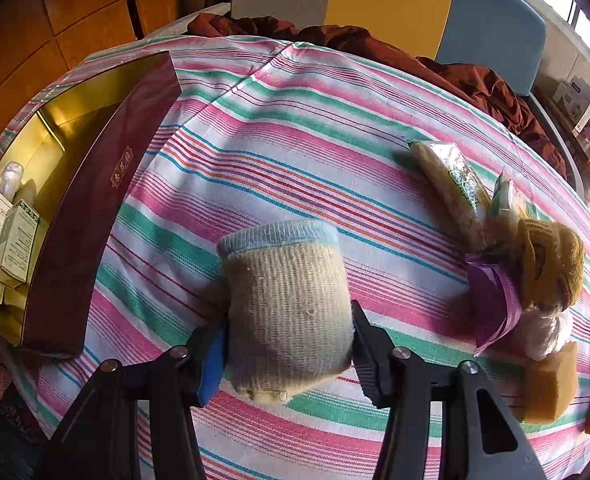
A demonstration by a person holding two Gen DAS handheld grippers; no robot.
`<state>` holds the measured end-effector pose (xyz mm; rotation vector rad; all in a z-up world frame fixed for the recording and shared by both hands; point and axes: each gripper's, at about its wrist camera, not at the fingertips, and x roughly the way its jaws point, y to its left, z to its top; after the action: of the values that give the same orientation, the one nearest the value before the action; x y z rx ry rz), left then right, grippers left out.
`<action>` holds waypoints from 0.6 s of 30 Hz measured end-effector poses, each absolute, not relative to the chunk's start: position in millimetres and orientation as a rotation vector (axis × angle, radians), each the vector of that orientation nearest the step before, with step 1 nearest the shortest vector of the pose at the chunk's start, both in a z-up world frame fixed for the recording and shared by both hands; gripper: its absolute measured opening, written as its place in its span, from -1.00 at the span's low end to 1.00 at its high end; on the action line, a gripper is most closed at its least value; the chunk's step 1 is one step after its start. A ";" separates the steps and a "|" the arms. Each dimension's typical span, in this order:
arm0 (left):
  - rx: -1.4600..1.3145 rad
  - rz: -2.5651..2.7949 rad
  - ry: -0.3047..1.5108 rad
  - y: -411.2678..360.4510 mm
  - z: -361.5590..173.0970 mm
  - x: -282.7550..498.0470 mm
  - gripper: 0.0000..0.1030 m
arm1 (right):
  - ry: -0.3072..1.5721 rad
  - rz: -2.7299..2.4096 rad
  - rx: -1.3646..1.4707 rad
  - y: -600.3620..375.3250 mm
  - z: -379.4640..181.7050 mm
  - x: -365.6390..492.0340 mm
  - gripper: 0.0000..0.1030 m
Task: Organize objects
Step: 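Carry the purple packet into the gold tray and open the left tool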
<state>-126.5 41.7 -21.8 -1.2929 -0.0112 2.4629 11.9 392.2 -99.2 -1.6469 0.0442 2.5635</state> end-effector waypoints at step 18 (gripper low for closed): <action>-1.405 2.454 0.080 55.2 -69.2 -133.9 -0.08 | 0.031 2.563 -1.645 390.3 -99.8 11.8 0.05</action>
<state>-133.9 55.2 -69.2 -1.4054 0.0797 2.4535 11.8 390.3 -99.8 -1.6448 0.0307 2.5626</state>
